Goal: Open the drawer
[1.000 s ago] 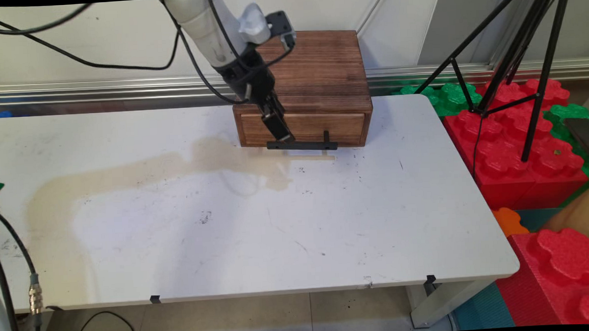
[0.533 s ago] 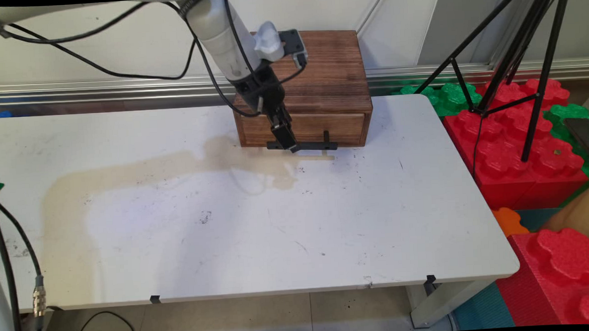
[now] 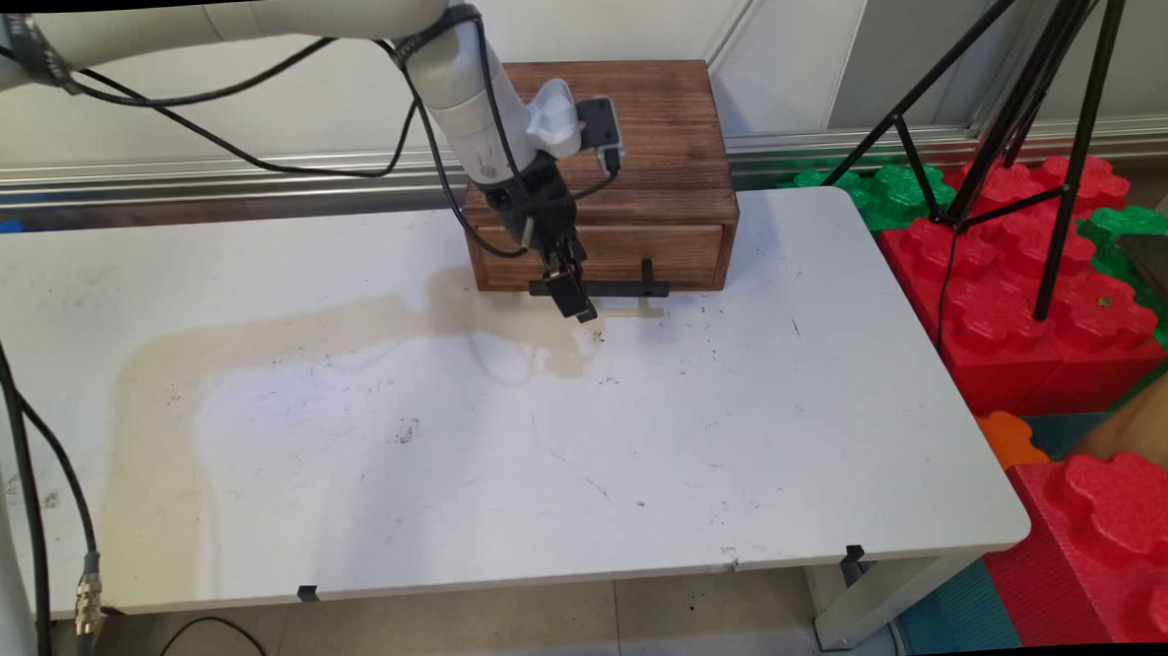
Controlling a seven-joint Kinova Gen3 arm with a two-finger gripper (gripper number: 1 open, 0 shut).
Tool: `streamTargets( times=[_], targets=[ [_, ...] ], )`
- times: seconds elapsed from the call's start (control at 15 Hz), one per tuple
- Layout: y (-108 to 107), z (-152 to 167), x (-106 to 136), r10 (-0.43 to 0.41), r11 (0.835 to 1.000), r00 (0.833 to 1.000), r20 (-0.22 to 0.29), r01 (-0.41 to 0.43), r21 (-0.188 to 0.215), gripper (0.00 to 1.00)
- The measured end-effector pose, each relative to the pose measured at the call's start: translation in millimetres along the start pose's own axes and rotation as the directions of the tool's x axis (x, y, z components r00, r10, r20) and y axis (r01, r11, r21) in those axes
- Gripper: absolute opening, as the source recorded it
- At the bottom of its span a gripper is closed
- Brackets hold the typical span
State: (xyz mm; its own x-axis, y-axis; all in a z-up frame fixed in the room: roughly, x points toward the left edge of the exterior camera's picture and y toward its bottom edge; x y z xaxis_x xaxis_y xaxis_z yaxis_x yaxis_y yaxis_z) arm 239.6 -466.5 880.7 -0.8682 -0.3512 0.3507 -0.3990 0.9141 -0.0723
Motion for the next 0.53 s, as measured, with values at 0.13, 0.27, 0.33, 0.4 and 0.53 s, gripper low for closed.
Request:
streamTargets(
  times=[0.13, 0.27, 0.33, 0.4, 0.53],
  targets=[
    [-1, 8, 2, 0.028, 1.000, 1.000, 0.014, -0.028, 0.000, 1.00],
    [-3, 16, 4, 0.051, 0.999, 0.998, 0.025, -0.051, 0.004, 1.00],
    [-4, 20, 5, 0.059, 0.998, 0.998, 0.029, -0.059, 0.005, 1.00],
    [-5, 23, 6, 0.068, 0.998, 0.997, 0.034, -0.068, 0.006, 1.00],
    [-6, 29, 7, 0.081, 0.997, 0.996, 0.041, -0.082, 0.007, 1.00]
  ],
)
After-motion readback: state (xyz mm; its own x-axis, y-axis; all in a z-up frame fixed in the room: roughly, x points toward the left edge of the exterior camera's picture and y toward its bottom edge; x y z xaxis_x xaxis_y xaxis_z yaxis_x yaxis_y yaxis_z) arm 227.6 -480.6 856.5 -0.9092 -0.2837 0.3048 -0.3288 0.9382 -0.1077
